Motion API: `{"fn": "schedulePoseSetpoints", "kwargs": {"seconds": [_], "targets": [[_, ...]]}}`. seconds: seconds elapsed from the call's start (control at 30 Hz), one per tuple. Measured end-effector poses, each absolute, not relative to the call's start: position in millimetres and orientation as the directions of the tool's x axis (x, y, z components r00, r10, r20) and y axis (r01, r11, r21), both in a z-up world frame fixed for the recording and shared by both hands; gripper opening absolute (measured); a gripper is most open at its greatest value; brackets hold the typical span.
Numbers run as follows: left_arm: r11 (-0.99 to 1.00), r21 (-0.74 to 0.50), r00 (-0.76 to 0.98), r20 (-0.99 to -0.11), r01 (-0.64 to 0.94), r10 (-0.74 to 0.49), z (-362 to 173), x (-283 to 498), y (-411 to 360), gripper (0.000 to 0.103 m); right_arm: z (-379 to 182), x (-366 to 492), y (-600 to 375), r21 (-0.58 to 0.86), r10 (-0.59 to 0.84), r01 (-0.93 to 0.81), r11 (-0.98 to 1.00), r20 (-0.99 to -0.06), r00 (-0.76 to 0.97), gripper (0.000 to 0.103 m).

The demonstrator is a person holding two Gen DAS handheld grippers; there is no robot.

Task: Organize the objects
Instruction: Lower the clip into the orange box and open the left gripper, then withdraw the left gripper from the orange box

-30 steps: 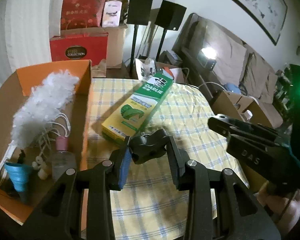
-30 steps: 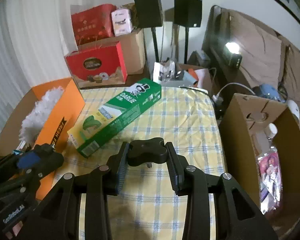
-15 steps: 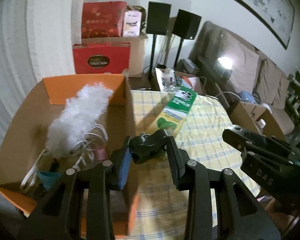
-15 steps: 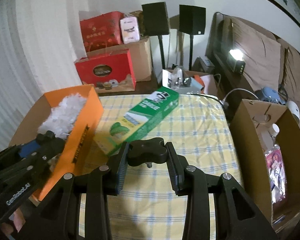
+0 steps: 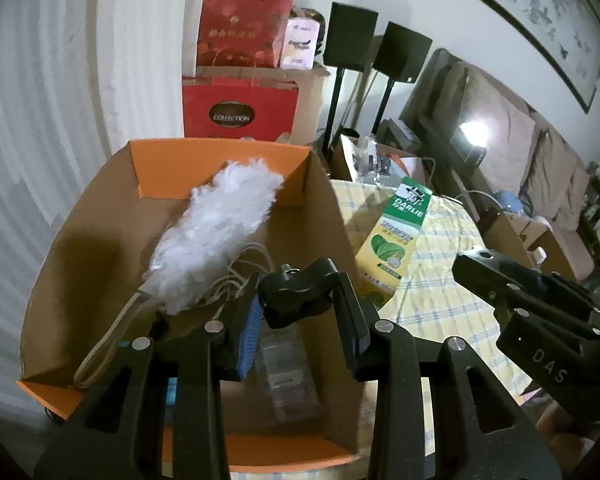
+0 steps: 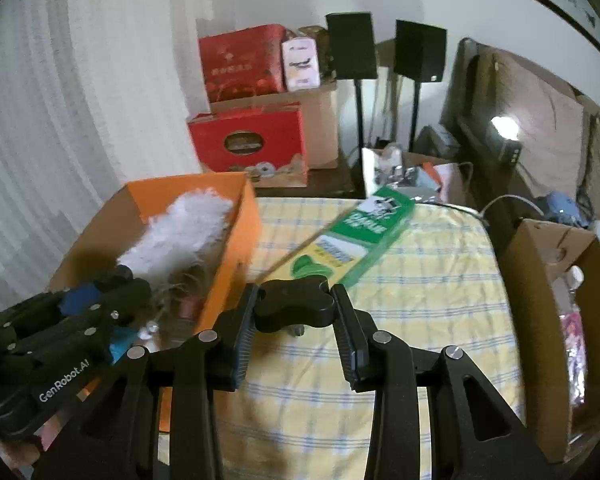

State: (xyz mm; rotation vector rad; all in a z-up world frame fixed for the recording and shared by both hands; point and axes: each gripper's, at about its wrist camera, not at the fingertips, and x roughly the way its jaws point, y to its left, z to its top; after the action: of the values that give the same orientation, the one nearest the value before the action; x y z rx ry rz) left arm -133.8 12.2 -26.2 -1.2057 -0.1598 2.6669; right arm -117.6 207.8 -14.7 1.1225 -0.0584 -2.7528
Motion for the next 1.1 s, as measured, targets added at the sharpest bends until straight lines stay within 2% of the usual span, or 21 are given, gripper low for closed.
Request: {"fn": "schedulePoseSetpoints", "kwargs": {"seconds": [0.43,0.77,0.93,1.1], "targets": [[-0.97,-0.208,-0.562,-0.791,-0.126,0.242,-59,-135,-29,0.032,-30,-128,148,0.175,-0.3,0.253,-0.952,-0.714,-0.633,0.036],[-0.974,-0.214,-0.544,-0.809,-0.08,0.223,-74,-135,-52,0.032,-49,-127,118,0.177,-0.334,0.31,-0.934,-0.739,-0.585,0.036],[-0.968,-0.242,-0.559,-0.796,-0.061,0.234,-70,-135,-62,0.034,-53,-123,106,0.171,-0.348,0.342,-0.924,-0.746,-0.568,0.036],[-0.972,-0.232,-0.584,-0.784,-0.039,0.211,-63,-134,-71,0.041,-56,-121,102,0.198,-0.377,0.358,-0.913,-0.747,-0.548,0.038]]}}
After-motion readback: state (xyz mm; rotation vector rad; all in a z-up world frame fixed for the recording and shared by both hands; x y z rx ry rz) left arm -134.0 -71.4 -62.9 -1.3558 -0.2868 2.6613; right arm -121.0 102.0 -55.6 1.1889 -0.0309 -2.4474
